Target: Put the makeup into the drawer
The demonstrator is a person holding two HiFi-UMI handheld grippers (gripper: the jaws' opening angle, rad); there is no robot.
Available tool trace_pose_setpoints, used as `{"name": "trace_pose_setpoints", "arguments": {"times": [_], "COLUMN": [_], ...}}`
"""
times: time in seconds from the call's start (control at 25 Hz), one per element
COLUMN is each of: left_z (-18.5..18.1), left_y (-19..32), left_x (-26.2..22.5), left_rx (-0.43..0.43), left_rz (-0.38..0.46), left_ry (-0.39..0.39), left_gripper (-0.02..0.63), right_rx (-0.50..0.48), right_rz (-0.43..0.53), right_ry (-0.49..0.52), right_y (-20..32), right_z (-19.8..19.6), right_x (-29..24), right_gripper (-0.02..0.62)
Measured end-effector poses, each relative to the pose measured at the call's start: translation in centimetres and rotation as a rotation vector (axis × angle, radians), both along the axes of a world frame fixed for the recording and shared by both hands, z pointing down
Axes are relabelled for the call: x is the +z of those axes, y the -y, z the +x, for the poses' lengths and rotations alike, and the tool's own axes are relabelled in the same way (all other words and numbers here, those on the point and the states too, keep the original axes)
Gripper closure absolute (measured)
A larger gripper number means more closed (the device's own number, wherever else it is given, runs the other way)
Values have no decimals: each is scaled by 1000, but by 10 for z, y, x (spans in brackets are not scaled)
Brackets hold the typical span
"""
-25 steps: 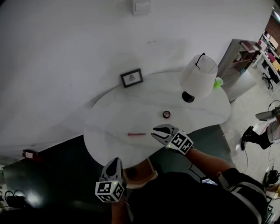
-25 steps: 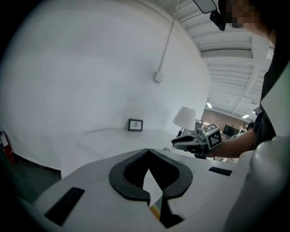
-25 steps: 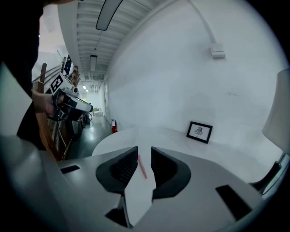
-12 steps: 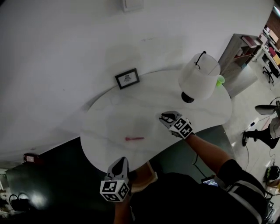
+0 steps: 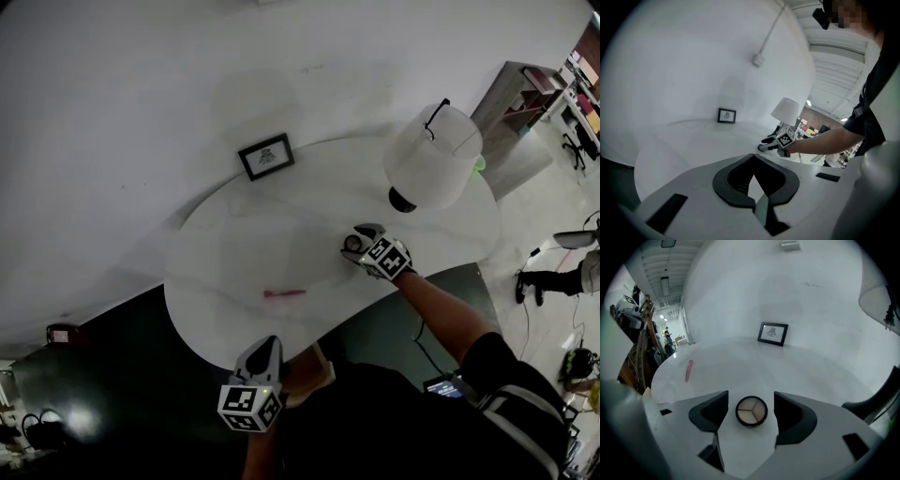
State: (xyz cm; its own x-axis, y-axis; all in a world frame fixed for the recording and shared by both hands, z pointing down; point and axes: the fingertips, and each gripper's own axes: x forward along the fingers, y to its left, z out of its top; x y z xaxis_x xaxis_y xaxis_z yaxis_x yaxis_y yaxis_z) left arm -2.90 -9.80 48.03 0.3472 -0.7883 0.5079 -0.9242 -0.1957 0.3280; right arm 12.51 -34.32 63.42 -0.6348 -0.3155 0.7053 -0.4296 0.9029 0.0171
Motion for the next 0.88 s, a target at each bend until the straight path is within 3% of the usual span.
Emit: {"name": "trace_pose_setpoints", "arguments": {"times": [0.16, 0.44, 0.88], "left_z": [1, -4, -13], "left_y": [-2, -14, -42], "left_x": [1, -2, -2], "left_rx": [3, -19, -58], "left_rz": [-9, -7, -2], "left_ry": [0, 1, -9], "left_gripper": [595, 595, 595], "right_rx": [22, 66, 17], "right_rz": [-33, -41, -3], "right_ry": [-45, -33, -13], "right_y": [-4, -3, -19], "right_z": [4, 8, -10], "right_x": [14, 25, 13], "right_gripper": [339, 341, 374]}}
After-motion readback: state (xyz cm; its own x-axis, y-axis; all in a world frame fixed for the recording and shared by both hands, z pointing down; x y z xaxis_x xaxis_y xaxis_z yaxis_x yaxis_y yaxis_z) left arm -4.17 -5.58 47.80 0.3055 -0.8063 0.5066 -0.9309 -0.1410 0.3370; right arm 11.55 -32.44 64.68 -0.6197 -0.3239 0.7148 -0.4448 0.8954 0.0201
